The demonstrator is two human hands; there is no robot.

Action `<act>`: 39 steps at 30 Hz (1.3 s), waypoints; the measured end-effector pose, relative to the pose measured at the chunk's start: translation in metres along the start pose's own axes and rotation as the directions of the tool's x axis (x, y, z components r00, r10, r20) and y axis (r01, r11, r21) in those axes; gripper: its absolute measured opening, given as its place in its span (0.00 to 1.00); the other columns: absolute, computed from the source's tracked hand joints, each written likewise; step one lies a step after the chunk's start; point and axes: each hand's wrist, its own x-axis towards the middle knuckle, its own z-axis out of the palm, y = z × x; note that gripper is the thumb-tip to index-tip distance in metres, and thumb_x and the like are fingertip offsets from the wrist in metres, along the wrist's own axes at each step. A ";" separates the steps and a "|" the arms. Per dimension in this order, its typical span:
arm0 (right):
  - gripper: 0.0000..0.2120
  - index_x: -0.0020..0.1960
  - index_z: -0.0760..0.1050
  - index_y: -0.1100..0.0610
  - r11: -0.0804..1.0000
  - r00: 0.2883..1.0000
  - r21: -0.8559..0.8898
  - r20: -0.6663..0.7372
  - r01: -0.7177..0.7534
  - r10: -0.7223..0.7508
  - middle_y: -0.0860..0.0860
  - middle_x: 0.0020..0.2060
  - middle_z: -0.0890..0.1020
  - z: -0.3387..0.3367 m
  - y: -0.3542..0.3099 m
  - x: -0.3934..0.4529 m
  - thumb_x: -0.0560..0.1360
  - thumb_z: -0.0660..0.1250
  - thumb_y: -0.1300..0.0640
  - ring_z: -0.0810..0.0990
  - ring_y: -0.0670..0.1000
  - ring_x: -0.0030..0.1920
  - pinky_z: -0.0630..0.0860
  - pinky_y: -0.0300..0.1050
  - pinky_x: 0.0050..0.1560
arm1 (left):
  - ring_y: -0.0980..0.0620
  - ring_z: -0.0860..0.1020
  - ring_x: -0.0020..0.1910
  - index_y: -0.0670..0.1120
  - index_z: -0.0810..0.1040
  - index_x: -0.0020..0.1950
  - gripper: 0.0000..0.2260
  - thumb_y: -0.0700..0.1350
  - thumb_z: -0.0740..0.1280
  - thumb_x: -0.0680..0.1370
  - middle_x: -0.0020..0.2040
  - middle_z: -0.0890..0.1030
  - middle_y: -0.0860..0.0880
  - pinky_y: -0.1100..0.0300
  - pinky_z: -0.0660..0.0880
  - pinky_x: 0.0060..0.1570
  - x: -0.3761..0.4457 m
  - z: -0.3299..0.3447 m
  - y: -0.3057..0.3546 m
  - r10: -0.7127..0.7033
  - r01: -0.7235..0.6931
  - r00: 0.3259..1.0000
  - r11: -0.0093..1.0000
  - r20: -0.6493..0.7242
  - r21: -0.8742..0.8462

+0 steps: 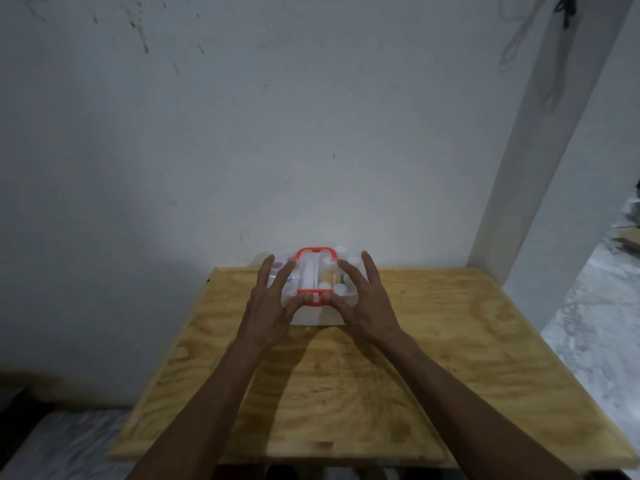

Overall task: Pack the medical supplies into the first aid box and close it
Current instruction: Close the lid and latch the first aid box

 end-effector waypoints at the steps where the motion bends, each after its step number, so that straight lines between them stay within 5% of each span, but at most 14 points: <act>1: 0.37 0.75 0.59 0.40 1.000 1.000 0.008 0.012 -0.004 0.004 0.46 0.80 0.45 -0.001 -0.001 0.001 0.71 0.63 0.30 0.55 0.55 0.77 0.62 0.58 0.71 | 0.44 0.64 0.74 0.55 0.61 0.77 0.45 0.79 0.51 0.66 0.80 0.55 0.47 0.48 0.71 0.65 0.001 -0.001 0.001 -0.003 0.003 1.000 1.000 -0.004 -0.002; 10: 0.36 0.76 0.58 0.41 0.999 0.999 0.047 0.038 0.009 -0.011 0.46 0.79 0.45 0.007 0.001 0.030 0.72 0.65 0.33 0.56 0.55 0.77 0.66 0.54 0.70 | 0.43 0.62 0.75 0.54 0.60 0.77 0.45 0.79 0.49 0.67 0.80 0.53 0.47 0.47 0.70 0.65 0.027 0.003 -0.015 0.013 -0.013 1.000 1.000 -0.003 -0.006; 18: 0.36 0.76 0.57 0.42 0.999 0.999 0.025 0.022 0.029 -0.029 0.48 0.80 0.45 0.021 0.010 0.057 0.73 0.65 0.35 0.57 0.56 0.77 0.66 0.54 0.69 | 0.42 0.60 0.76 0.53 0.61 0.77 0.33 0.63 0.63 0.75 0.80 0.53 0.45 0.46 0.71 0.64 0.050 0.009 -0.030 0.049 -0.049 0.999 0.999 0.003 0.008; 30: 0.36 0.76 0.56 0.41 0.997 0.998 0.060 0.034 0.040 -0.043 0.47 0.79 0.44 0.025 0.016 0.068 0.73 0.64 0.34 0.57 0.56 0.77 0.67 0.54 0.68 | 0.43 0.59 0.77 0.54 0.62 0.77 0.33 0.65 0.61 0.75 0.80 0.53 0.47 0.46 0.69 0.67 0.058 0.013 -0.030 0.010 -0.010 1.000 1.000 -0.003 -0.015; 39: 0.38 0.77 0.53 0.40 0.976 0.979 -0.215 0.195 -0.018 0.061 0.51 0.80 0.45 0.005 0.004 0.076 0.72 0.59 0.29 0.53 0.63 0.77 0.59 0.66 0.72 | 0.44 0.61 0.75 0.57 0.66 0.74 0.33 0.71 0.53 0.73 0.76 0.65 0.49 0.39 0.65 0.69 0.057 0.000 -0.015 -0.045 0.054 0.998 0.909 -0.032 0.412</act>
